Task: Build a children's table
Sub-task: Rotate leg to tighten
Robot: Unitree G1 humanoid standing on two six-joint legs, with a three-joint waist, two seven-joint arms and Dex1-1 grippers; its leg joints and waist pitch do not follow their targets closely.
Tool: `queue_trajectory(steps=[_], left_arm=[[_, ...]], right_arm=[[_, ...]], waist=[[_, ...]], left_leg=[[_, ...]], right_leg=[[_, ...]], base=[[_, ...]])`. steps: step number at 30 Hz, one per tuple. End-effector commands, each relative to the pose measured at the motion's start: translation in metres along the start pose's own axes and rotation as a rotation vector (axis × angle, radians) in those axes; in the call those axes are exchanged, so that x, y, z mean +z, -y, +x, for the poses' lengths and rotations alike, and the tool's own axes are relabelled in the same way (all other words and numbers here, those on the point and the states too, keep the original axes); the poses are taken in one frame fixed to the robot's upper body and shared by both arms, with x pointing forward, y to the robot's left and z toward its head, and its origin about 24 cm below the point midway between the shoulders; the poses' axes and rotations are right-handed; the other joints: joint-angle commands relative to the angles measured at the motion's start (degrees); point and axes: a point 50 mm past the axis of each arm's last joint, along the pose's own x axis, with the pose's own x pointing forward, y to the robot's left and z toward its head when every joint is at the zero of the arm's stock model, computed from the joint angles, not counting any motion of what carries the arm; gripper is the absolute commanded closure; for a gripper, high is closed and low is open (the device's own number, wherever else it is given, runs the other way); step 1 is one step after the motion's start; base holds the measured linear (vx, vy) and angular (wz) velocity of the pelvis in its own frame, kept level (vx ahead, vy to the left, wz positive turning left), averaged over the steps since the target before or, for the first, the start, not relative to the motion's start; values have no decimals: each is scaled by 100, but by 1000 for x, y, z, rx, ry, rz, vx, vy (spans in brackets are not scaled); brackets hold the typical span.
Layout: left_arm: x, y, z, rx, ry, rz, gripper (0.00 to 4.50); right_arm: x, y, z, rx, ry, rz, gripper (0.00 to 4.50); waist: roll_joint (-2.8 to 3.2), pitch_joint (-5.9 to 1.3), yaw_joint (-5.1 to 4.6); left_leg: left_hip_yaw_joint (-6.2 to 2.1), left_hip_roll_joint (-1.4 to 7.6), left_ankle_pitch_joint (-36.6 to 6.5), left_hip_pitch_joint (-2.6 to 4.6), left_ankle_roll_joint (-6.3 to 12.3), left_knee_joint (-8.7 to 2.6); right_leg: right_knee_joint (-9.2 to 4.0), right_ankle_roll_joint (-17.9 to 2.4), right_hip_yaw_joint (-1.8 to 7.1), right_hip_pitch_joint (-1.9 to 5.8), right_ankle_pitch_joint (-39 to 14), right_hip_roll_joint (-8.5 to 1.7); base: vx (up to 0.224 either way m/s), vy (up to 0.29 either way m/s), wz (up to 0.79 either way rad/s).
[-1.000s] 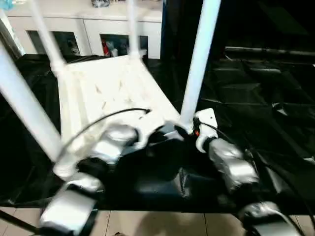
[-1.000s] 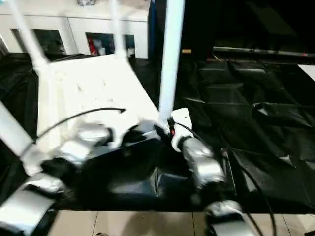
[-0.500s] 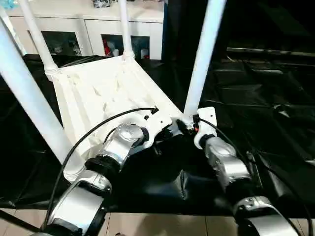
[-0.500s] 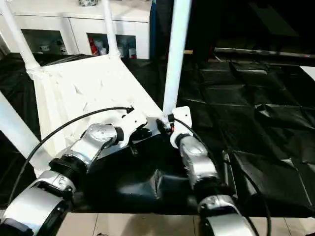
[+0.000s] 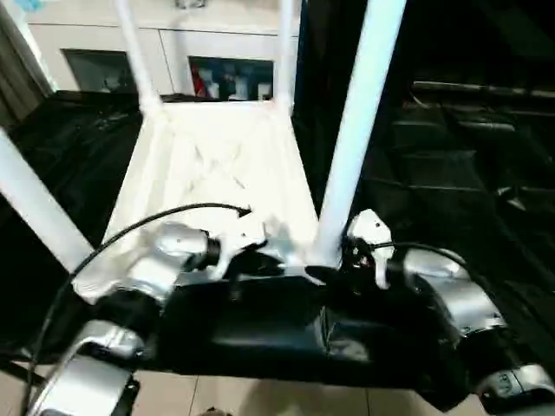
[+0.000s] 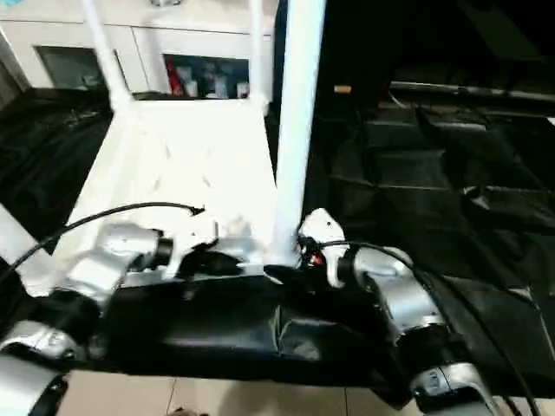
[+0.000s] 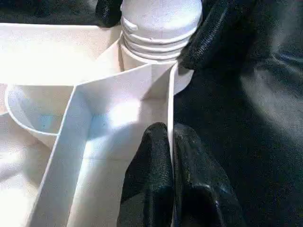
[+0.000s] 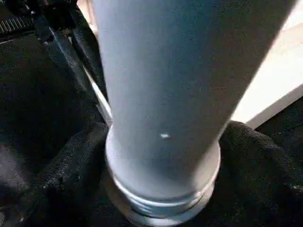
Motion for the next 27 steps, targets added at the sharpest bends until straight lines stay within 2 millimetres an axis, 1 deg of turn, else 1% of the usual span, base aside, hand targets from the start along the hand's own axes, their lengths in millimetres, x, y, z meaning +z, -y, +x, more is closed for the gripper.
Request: queue_trajectory(steps=[1,2,3,5,7,8,10,13,14,15,17,18,19,20,21,23,24,25,26,27], left_arm=[[-1,6,2,-33,51,-24,450],[-1,6,1,-36,51,-26,450],[-1,6,1,-38,52,-27,450],[-2,7,1,-43,56,-35,450],[-2,7,1,-45,57,-39,450],[-1,7,2,-45,58,-40,450],[-1,8,2,-46,60,-43,450],[-1,8,3,-50,60,-46,450],[-1,8,3,-53,59,-49,450],[-1,8,3,-53,59,-49,450],[-2,9,3,-56,55,-51,450],[-3,9,3,-50,52,-59,450],[-3,9,3,-50,52,-59,450],[-4,7,5,-27,46,-67,450],[-4,5,8,8,33,-71,450],[-5,-1,15,93,10,-88,450],[-5,-1,15,93,10,-88,450],[-3,-5,23,162,9,-105,450],[0,-8,31,217,14,-120,450],[4,-9,41,259,11,-129,450]], right_arm=[[-2,3,-4,-6,-32,17,58],[-1,3,-4,-4,-23,24,58],[0,2,-3,1,-17,28,58],[2,1,-2,17,-10,37,85],[1,0,-1,22,-12,41,97],[1,0,0,24,-12,45,97],[0,-1,1,27,-13,50,123],[-1,-2,1,29,-12,54,135],[-1,-2,1,30,-12,56,151],[-1,-2,1,30,-12,56,151],[-2,-3,1,23,-6,63,167],[-4,-2,2,-14,15,81,171],[-4,-2,2,-14,15,81,173],[-6,1,4,-71,25,106,174],[-8,5,6,-129,21,121,174],[-14,9,10,-240,14,164,176],[-14,9,10,-240,14,164,176],[-18,12,15,-334,12,216,176],[-20,13,20,-413,12,262,176],[-22,14,26,-506,12,313,176]], waist=[[-66,-308,-3],[-81,-309,-6],[-82,-308,-2],[-82,-306,5],[-83,-314,4],[-93,-311,-3],[-89,-309,0],[-87,-308,-1],[-91,-309,-3],[-91,-311,-3],[-89,-313,-2],[-85,-315,-1],[-88,-312,-9],[-92,-313,-14],[-73,-304,-36],[-83,-277,-88],[-82,-264,-114],[-93,-269,-128],[-81,-250,-159],[-94,-257,-185]], left_leg=[[-206,402,-1466,111,151,-369],[-202,402,-1444,106,159,-368],[-201,399,-1399,100,171,-364],[-196,397,-1352,100,191,-356],[-193,397,-1311,99,195,-350],[-192,393,-1307,94,202,-349],[-192,392,-1299,99,203,-347],[-194,392,-1315,98,193,-348],[-192,390,-1317,103,191,-345],[-192,390,-1304,104,194,-344],[-191,390,-1254,102,206,-341],[-190,391,-1245,99,207,-340],[-193,387,-1253,92,199,-343],[-194,384,-1263,91,192,-345],[-198,382,-1349,96,156,-350],[-209,364,-1569,112,56,-366],[-234,361,-1761,132,-27,-377],[-246,366,-1787,127,-60,-378],[-245,363,-1919,153,-102,-385],[-260,359,-2000,168,-140,-386]], right_leg=[[-424,-1256,255,144,-1480,-450],[-421,-1264,256,146,-1435,-449],[-411,-1274,255,151,-1370,-450],[-410,-1282,254,153,-1360,-454],[-402,-1294,253,151,-1300,-449],[-400,-1295,252,153,-1288,-447],[-403,-1295,252,152,-1308,-450],[-407,-1281,252,153,-1352,-449],[-406,-1276,253,153,-1362,-448],[-404,-1279,253,154,-1348,-449],[-397,-1292,252,155,-1275,-443],[-394,-1302,252,156,-1252,-448],[-393,-1302,251,155,-1258,-447],[-396,-1296,250,159,-1282,-448],[-412,-1299,253,143,-1380,-453],[-465,-1243,257,123,-1765,-458],[-503,-1154,248,119,-2179,-474],[-506,-1110,251,127,-2282,-479],[-545,-1046,257,81,-2485,-468],[-552,-1006,256,78,-2609,-471]], base=[[0,0,0],[0,0,0],[0,0,0],[0,0,0],[0,0,0],[0,0,0],[0,0,0],[0,0,0],[0,0,0],[0,0,0],[0,0,0],[0,0,0],[0,0,0],[0,0,0],[0,0,0],[0,0,0],[0,0,0],[0,0,0],[0,0,0],[0,0,0]])
